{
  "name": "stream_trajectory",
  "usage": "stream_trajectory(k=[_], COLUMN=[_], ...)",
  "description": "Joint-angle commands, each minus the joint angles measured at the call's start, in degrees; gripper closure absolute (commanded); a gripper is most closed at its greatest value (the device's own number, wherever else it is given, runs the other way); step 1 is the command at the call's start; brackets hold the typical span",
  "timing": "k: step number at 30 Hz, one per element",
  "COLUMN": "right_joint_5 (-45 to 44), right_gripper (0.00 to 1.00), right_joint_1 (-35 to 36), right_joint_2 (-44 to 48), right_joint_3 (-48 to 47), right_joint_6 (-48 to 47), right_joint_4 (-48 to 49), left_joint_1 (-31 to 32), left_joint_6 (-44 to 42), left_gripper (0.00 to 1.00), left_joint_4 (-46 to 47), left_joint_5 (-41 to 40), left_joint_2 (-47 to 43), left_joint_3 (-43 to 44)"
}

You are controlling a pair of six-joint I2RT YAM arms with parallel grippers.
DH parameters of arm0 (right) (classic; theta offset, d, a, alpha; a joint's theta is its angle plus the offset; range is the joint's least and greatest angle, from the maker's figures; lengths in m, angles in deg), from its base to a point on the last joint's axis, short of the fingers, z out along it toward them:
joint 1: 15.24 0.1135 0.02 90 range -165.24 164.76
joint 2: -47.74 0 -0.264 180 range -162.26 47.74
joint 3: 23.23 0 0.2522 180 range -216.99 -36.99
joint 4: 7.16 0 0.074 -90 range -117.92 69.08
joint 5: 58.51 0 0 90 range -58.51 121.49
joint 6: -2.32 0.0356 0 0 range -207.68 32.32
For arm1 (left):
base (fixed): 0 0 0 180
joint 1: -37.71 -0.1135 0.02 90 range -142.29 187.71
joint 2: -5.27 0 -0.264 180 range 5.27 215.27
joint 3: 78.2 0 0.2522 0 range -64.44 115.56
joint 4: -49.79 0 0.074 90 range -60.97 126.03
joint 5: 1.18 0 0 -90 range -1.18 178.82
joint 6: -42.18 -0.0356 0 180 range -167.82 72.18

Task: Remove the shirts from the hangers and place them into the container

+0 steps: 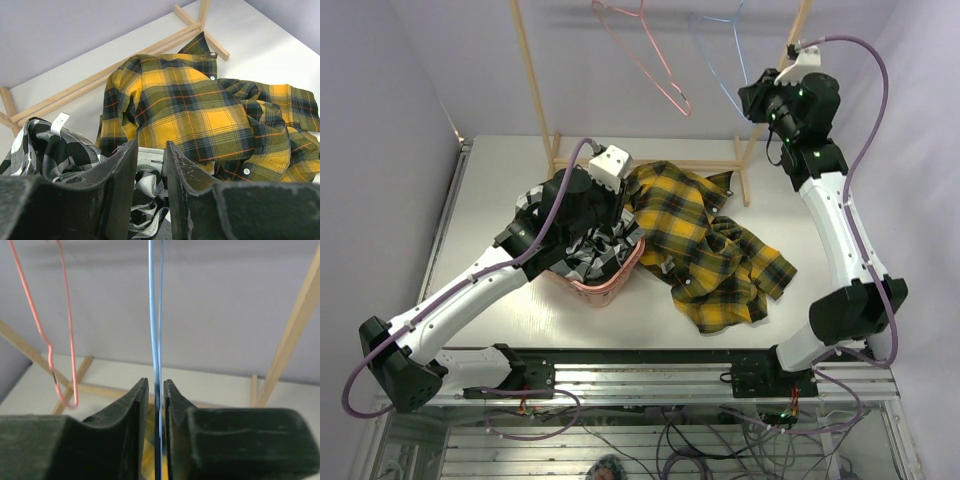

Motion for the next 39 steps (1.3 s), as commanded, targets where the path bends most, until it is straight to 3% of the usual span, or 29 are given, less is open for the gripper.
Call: stream_trajectory(k=[1,8,16,20,24,28,39], right_joint_5=[0.6,0.0,1.6,6.8,13.0,1.9,0.6], right_gripper=[0.75,0.5,0.41,0.35,0.22,0.12,0.08], right_joint_1=[-0.2,-0.2,-0.2,0.0,3.6,12.6,13.6], right_joint_2=[7.8,18.1,32.2,35.9,34.0,31.9,21.2], right_joint_3=[7.9,17.8,33.2,40.3,46.7,51.1,58.0], right_joint_6=[2.1,3.7,9.1,11.6,11.2,8.7,8.9], right_joint_4=[3.4,4.1,4.3,1.1,-2.5,-6.6,0.7], left_joint_1=[-0.1,-0.1,0.0,-0.1,-0.1,-0.1,0.0], left_joint_6=[-0.1,0.0,0.1,0.3,0.2,-0.3,-0.4], left_gripper=[0.6,0.6,0.6,0.6,0.61,0.6,0.6], left_joint_4=[1.2,1.4,1.6,1.8,2.3,3.2,3.4], left_joint_5=[0.1,0.1,-0.1,-0.3,-1.6,-3.2,-5.4], left_joint_2=[0.5,0.2,-0.2,-0.8,-2.2,-4.1,-5.1], left_joint_3=[0.0,-0.1,-0.3,-0.5,-0.9,-1.9,-2.2])
